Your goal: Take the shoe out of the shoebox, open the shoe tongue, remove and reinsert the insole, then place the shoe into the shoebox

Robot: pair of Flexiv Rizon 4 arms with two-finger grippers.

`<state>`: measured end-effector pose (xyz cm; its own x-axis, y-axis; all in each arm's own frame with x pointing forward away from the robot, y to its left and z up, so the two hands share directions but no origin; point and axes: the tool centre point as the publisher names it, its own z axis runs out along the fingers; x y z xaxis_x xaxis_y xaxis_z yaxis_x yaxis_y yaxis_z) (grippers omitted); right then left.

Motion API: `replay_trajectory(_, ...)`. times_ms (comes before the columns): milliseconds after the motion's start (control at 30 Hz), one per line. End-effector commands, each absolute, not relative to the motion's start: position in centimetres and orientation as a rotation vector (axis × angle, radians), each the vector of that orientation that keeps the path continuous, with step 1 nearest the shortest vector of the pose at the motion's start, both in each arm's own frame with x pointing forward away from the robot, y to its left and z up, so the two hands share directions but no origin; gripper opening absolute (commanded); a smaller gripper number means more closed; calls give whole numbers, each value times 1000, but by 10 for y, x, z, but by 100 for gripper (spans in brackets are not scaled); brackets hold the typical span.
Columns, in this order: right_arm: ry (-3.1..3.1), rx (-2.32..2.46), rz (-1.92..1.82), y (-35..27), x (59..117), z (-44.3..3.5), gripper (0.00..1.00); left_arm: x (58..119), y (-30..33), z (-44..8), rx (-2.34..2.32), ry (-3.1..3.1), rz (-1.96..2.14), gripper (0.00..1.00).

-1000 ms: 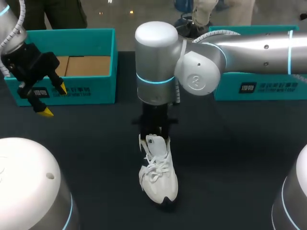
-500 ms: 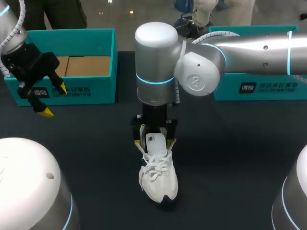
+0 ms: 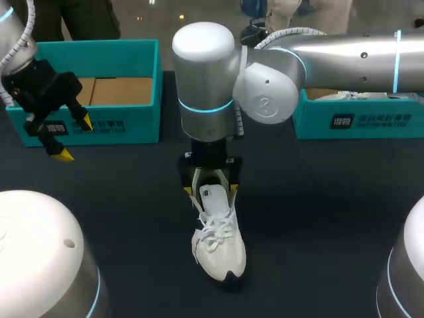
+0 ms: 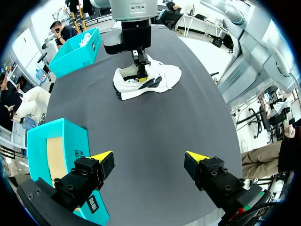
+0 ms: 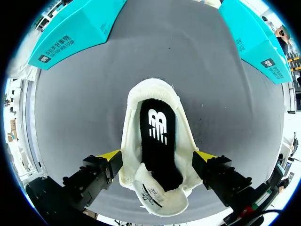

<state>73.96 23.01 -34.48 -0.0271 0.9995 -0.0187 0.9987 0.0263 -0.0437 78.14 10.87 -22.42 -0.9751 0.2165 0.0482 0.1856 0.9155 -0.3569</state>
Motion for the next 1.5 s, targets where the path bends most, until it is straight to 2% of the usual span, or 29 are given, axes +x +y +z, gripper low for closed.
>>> replay_trajectory(33, -2241, -2201, 69, 227, 736, -336, 100, 781, 109, -224, -314, -2990, 542, 100)
replay_trajectory(700, -2233, -2318, 69, 211, 707, -295, 100, 781, 109, -224, -314, -2990, 542, 100)
replay_trajectory(1067, -2209, -2298, 63, 223, 684, -291, 100, 781, 109, -224, -314, -2990, 542, 100)
replay_trajectory(1100, -2208, -2297, 62, 223, 682, -292, 95, 781, 109, -224, -314, -2990, 542, 100)
replay_trajectory(1133, -2207, -2296, 63, 224, 679, -292, 80, 781, 109, -224, -314, -2990, 542, 100)
replay_trajectory(1167, -2202, -2292, 72, 224, 677, -293, 49, 781, 109, -224, -314, -2990, 542, 100)
replay_trajectory(1200, -2199, -2290, 75, 224, 676, -294, 40, 781, 109, -224, -314, -2990, 542, 100)
replay_trajectory(1233, -2196, -2291, 71, 224, 673, -294, 25, 781, 109, -224, -314, -2990, 542, 100)
replay_trajectory(1267, -2190, -2292, 67, 224, 670, -295, 0, 781, 109, -224, -314, -2990, 542, 100)
replay_trajectory(1500, -2148, -2294, 48, 217, 655, -300, 0, 781, 109, -224, -314, -2990, 542, 100)
